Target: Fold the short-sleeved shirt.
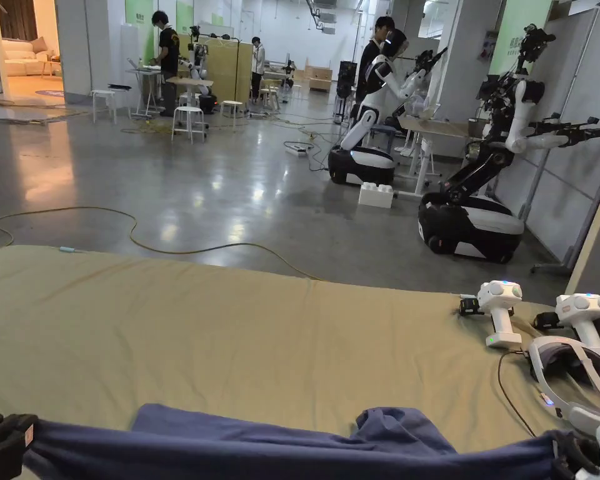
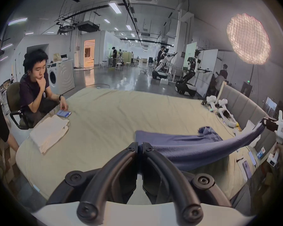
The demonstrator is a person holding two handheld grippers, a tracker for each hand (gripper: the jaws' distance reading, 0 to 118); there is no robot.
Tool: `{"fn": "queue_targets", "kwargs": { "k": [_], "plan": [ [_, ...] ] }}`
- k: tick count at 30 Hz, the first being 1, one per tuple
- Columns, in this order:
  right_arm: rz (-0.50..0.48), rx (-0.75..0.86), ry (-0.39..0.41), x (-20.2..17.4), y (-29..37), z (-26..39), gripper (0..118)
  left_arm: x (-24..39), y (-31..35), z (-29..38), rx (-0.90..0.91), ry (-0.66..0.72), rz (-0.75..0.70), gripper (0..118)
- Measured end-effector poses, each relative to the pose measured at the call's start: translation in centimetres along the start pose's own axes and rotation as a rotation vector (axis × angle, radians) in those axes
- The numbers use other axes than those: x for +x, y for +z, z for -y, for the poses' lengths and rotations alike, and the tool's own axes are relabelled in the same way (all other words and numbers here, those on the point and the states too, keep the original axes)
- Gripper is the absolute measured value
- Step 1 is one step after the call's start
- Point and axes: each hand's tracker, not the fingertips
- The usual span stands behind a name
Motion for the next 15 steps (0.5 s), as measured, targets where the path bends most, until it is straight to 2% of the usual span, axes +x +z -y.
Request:
{"fn": "queue_targets", "kwargs": {
  "k": [6,12,15],
  "plan": [
    [0.0,-0.15,0.013,-1.0,0.6,7.0,4,-0.9,-1.4,6.9,-0.18,-0.009,-0.031,6],
    [-0.016,-0.377,-0.007,-1.5,-1.2,14.7,4,-0.5,-4.5,13.3,-0.405,-0.043,-0.041,6],
    [-0.005,-0.459,-0.005,-1.5,-1.5,17.6,4,-0.6,-5.0,15.4,-0.451,-0.031,-0.035,6]
  ]
}}
